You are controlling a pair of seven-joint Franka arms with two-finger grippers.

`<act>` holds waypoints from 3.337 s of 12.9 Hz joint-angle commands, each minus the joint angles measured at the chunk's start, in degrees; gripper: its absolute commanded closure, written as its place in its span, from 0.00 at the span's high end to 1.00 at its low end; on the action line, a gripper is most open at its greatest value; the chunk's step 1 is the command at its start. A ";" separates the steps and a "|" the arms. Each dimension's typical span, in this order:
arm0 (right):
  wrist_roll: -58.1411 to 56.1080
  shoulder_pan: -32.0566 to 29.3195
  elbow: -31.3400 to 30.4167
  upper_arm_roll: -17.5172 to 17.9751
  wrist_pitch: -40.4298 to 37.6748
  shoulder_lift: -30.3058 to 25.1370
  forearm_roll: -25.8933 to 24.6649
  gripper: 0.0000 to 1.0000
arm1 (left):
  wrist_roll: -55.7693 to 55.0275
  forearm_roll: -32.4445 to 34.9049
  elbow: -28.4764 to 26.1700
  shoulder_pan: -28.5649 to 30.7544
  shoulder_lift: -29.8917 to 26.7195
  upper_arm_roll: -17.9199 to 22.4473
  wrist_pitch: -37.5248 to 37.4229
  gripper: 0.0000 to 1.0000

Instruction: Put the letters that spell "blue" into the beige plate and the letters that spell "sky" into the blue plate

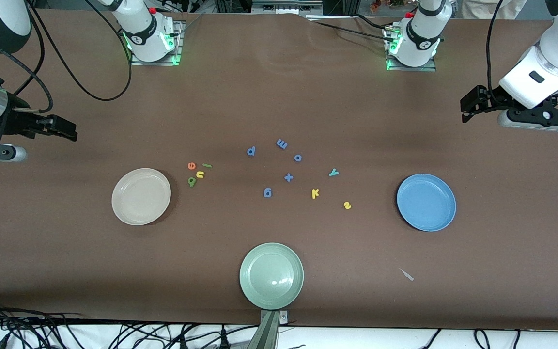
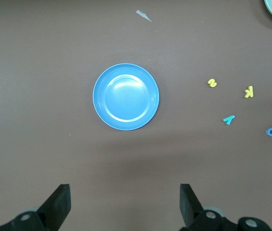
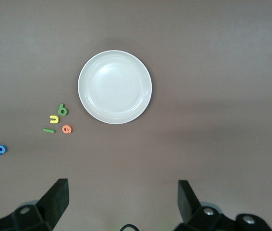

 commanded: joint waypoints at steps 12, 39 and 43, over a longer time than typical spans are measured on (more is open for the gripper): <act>-0.35 0.30 0.77 0.16 -0.97 6.34 4.06 1.00 | -0.03 0.93 1.85 -1.02 6.60 -0.42 -1.51 1.00; 14.07 12.26 -23.64 1.83 41.55 18.13 10.56 0.99 | -47.39 -2.85 6.77 -13.15 46.42 -2.88 40.24 0.89; 15.47 12.26 -27.69 2.88 44.72 17.86 10.56 0.99 | -47.23 -2.76 6.77 -13.15 47.48 -2.88 40.24 0.63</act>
